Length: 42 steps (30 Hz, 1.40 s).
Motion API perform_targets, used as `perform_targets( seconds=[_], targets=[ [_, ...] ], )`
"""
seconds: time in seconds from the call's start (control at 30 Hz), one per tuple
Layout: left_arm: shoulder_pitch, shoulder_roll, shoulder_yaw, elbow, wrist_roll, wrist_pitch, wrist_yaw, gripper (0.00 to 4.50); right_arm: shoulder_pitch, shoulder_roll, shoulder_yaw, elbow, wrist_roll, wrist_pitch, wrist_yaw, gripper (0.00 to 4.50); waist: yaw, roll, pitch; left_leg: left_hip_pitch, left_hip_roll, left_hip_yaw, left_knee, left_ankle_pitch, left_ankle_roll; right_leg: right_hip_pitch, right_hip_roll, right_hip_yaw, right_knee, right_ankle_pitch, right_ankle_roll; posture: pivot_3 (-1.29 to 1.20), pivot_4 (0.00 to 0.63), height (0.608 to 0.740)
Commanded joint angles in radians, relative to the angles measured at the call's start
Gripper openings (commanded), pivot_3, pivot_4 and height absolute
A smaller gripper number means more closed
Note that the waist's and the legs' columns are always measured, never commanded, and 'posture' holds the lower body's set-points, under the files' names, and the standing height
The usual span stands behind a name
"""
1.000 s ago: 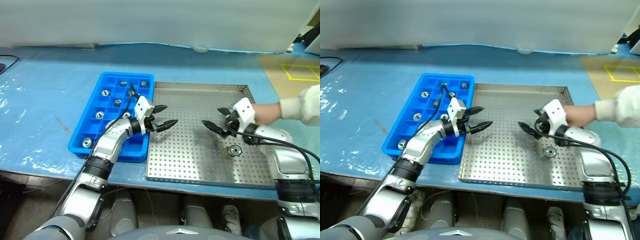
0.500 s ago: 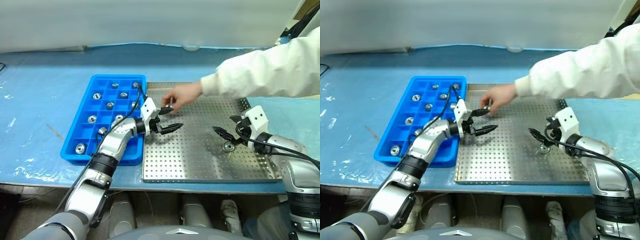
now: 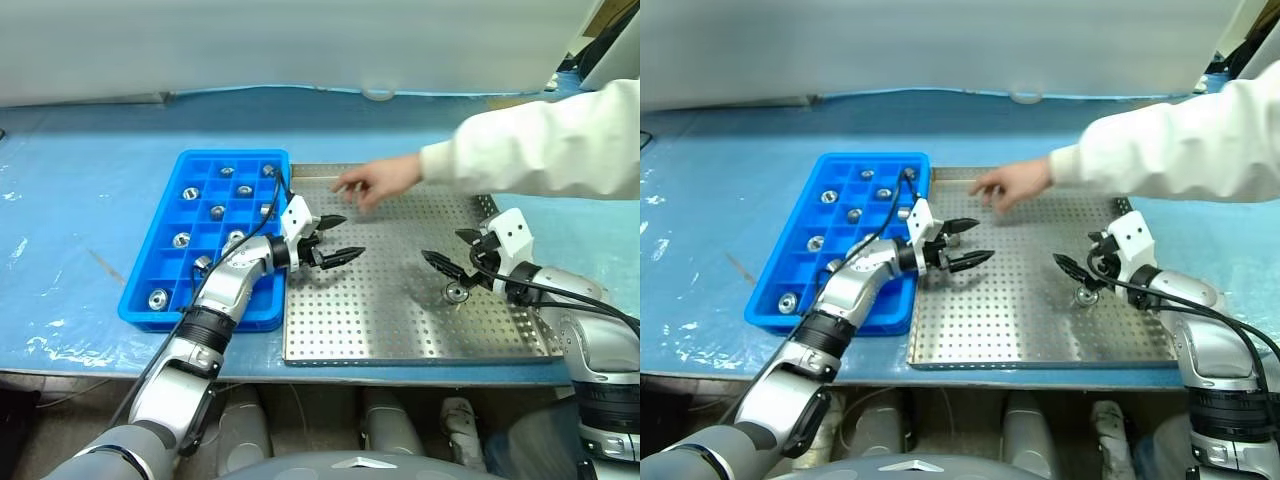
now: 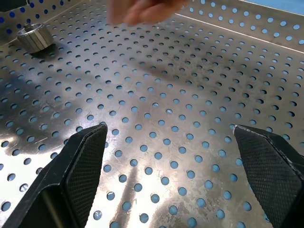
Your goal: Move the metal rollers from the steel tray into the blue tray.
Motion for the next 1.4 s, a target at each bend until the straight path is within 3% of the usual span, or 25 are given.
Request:
perform_targets(
  seconds=[0.03,0.17,0.4,0.7,1.03,1.13,1.33,1.4],
  targets=[
    [-0.004,0.008,0.015,-0.038,-0.006,0.000,0.000,3.99,-0.032,-0.010,0.012,-0.020,0.014,-0.013,0.006,4.49,0.000,0.000,0.000,0.000,0.000,0.000,0.000,0.000,0.000,0.000,0.000,0.000,0.000,0.000,0.000,-0.26,0.150,0.740],
    [0.006,0.028,0.038,-0.059,-0.013,0.012,0.019,3.99,-0.088,0.011,0.054,0.013,0.023,-0.025,0.025,4.49,0.000,0.000,0.000,0.000,0.000,0.000,0.000,0.000,0.000,-0.001,0.000,0.000,0.000,0.000,0.000,-0.19,0.150,0.740],
    [0.134,0.107,0.102,-0.235,-0.014,0.063,0.112,3.99,-0.323,0.075,0.189,0.274,-0.016,-0.126,0.106,4.49,0.012,0.000,0.000,-0.001,0.001,0.001,-0.002,0.000,0.000,-0.002,0.000,-0.001,0.000,0.000,0.000,0.02,0.150,0.740],
    [0.377,0.182,0.198,-0.540,-0.020,0.165,0.281,3.99,-0.587,0.222,0.314,0.693,-0.087,-0.304,0.239,4.49,0.080,-0.001,0.001,-0.004,0.002,0.000,-0.004,0.000,-0.001,-0.004,-0.001,-0.004,0.000,0.000,-0.001,0.30,0.150,0.740],
    [0.479,0.210,0.234,-0.702,-0.040,0.249,0.370,3.99,-0.693,0.292,0.381,0.956,-0.195,-0.443,0.300,4.49,0.155,-0.001,0.001,-0.005,0.003,-0.002,-0.005,0.001,-0.002,-0.005,-0.001,-0.008,0.001,0.000,-0.002,0.40,0.150,0.740],
    [0.485,0.212,0.240,-0.713,-0.045,0.258,0.379,3.99,-0.693,0.277,0.401,0.995,-0.242,-0.488,0.299,3.87,0.172,-0.001,0.001,-0.005,0.003,-0.002,-0.005,0.001,-0.002,-0.004,-0.001,-0.008,0.001,0.000,-0.002,0.40,0.150,0.740],
    [0.473,0.212,0.251,-0.700,-0.064,0.258,0.385,3.99,-0.684,0.265,0.388,0.993,-0.259,-0.541,0.309,1.76,0.181,-0.001,0.001,-0.006,0.003,-0.003,-0.005,0.001,-0.002,-0.004,-0.001,-0.008,0.001,0.000,-0.001,0.37,0.150,0.740],
    [0.468,0.203,0.278,-0.710,-0.098,0.264,0.396,3.99,-0.687,0.278,0.351,0.954,-0.209,-0.537,0.330,1.66,0.180,-0.001,0.001,-0.006,0.003,-0.003,-0.005,0.001,-0.002,-0.005,-0.001,-0.008,0.001,0.000,-0.001,0.37,0.150,0.740]
  ],
)
